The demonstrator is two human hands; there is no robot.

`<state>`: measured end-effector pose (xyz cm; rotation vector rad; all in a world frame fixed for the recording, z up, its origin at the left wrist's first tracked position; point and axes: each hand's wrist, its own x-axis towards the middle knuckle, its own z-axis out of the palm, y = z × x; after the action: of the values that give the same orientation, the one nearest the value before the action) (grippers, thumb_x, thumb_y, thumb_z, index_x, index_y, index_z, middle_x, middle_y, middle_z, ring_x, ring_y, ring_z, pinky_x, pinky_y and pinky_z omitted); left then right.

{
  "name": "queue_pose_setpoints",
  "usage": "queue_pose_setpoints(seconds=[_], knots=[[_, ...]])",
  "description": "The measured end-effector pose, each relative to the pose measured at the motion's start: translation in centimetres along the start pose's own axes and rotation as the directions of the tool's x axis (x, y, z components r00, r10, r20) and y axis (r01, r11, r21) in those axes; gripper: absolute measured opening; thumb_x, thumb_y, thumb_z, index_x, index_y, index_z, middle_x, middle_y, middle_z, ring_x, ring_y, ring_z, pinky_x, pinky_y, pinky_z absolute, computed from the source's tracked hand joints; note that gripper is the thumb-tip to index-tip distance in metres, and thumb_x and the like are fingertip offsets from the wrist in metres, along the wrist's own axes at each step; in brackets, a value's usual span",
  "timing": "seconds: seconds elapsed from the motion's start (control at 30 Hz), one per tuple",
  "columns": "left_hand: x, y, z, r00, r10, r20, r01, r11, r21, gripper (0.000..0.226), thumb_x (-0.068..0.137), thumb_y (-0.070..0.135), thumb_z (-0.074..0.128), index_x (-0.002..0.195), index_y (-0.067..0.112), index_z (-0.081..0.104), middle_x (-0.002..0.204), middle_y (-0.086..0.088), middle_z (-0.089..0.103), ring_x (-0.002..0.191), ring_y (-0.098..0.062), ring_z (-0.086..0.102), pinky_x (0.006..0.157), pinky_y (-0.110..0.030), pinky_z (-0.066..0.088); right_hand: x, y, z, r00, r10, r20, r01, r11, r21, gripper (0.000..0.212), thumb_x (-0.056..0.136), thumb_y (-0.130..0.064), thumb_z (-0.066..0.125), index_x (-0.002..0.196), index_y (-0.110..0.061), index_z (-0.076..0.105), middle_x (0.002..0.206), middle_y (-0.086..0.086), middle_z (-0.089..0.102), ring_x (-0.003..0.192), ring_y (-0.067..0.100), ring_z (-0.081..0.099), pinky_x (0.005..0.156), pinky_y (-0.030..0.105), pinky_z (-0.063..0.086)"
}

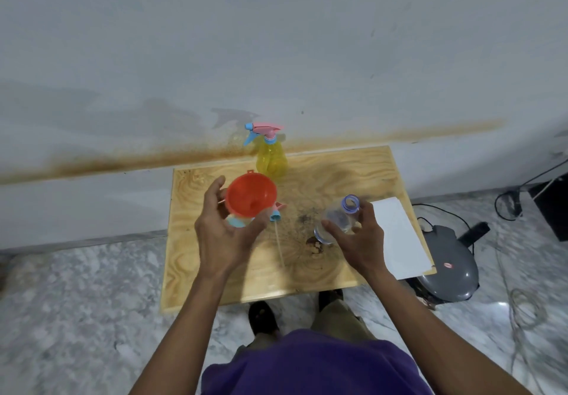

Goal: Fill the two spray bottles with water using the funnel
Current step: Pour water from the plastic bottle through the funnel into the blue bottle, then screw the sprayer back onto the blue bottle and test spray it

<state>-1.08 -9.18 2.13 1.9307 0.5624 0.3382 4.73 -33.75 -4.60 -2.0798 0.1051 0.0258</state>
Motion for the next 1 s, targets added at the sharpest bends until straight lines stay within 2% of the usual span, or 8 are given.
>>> queue_pose_setpoints(seconds=[0.07,0.13,0.3,0.43,0.63,0.77,0.9,1.0], knots=[[0.2,0.9,3.2,0.995,-0.080,0.052,0.078,0.996,0.040,0.097,0.060,0.042,0.094,0.140,0.024,0.043,0.104,0.017,0.061,0.094,0.000,0.064,0.078,-0.020,0.051,0.3,0.1,-0.7,1.000,-0.010,0.024,0.010,1.000,0.003,0.060,0.073,-0.032,0.088,0.118,-0.038,0.051,0.105,-0.030,0.060,0.096,-0.008,0.059,0.080,0.012,0.047],[0.3,0.6,6.2,0.984,-0.153,0.091,0.146,0.986,0.085,0.085,0.063,0.040,0.093,0.133,0.019,0.051,0.099,0.014,0.063,0.091,-0.010,0.066,0.079,-0.025,0.051,0.9,0.3,-1.5,0.999,-0.022,0.046,0.021,1.000,0.005,0.057,0.073,-0.031,0.088,0.116,-0.038,0.052,0.104,-0.029,0.061,0.097,-0.010,0.060,0.077,0.006,0.044],[-0.8,-2.1,12.1,0.935,-0.320,0.150,0.292,0.939,0.179,0.055,0.059,0.048,0.090,0.106,0.028,0.067,0.090,0.011,0.073,0.087,-0.010,0.069,0.084,-0.027,0.055,2.6,1.2,-3.4,0.993,-0.060,0.101,0.061,0.998,-0.007,0.059,0.072,-0.039,0.087,0.119,-0.034,0.052,0.107,-0.023,0.063,0.099,0.004,0.063,0.086,0.026,0.054],[-0.7,-3.0,15.6,0.918,-0.360,0.167,0.315,0.917,0.246,0.037,0.063,0.038,0.092,0.084,0.024,0.065,0.076,0.012,0.067,0.073,-0.007,0.064,0.061,-0.008,0.042,3.1,2.0,-3.9,0.988,-0.053,0.143,0.052,0.999,0.006,0.065,0.069,-0.041,0.088,0.122,-0.029,0.053,0.108,-0.017,0.066,0.098,0.004,0.064,0.082,0.024,0.052],[-0.6,-4.5,17.9,0.914,-0.390,0.115,0.339,0.887,0.315,0.051,0.067,0.038,0.090,0.107,0.016,0.065,0.093,0.005,0.062,0.086,-0.014,0.057,0.077,-0.022,0.041,3.6,2.4,-4.3,0.975,-0.048,0.217,0.043,0.999,0.030,0.069,0.070,-0.040,0.088,0.126,-0.024,0.052,0.113,-0.013,0.065,0.099,0.000,0.059,0.080,0.003,0.041],[-1.5,-4.4,18.5,0.918,-0.387,0.090,0.348,0.892,0.289,0.042,0.072,0.035,0.086,0.103,0.017,0.064,0.091,0.003,0.065,0.085,-0.016,0.059,0.076,-0.022,0.039,4.0,2.9,-4.5,0.968,-0.071,0.240,0.068,0.998,0.017,0.071,0.070,-0.040,0.089,0.128,-0.021,0.052,0.115,-0.010,0.065,0.101,0.003,0.061,0.083,0.007,0.044],[-1.4,-4.5,19.1,0.892,-0.445,0.077,0.411,0.871,0.268,0.058,0.073,0.045,0.084,0.118,0.015,0.063,0.104,-0.004,0.072,0.098,-0.024,0.067,0.082,-0.024,0.044,4.2,3.2,-4.7,0.963,-0.091,0.255,0.091,0.996,0.015,0.076,0.069,-0.039,0.090,0.131,-0.018,0.052,0.120,-0.007,0.064,0.108,0.009,0.062,0.091,0.020,0.048],[-1.5,-4.5,18.8,0.886,-0.455,0.089,0.418,0.867,0.271,0.078,0.073,0.062,0.074,0.133,0.016,0.054,0.116,-0.003,0.072,0.111,-0.022,0.067,0.093,-0.028,0.048,4.4,3.4,-4.8,0.959,-0.107,0.264,0.110,0.994,0.004,0.084,0.067,-0.037,0.091,0.136,-0.015,0.049,0.128,-0.008,0.061,0.115,0.007,0.058,0.095,0.012,0.044]])
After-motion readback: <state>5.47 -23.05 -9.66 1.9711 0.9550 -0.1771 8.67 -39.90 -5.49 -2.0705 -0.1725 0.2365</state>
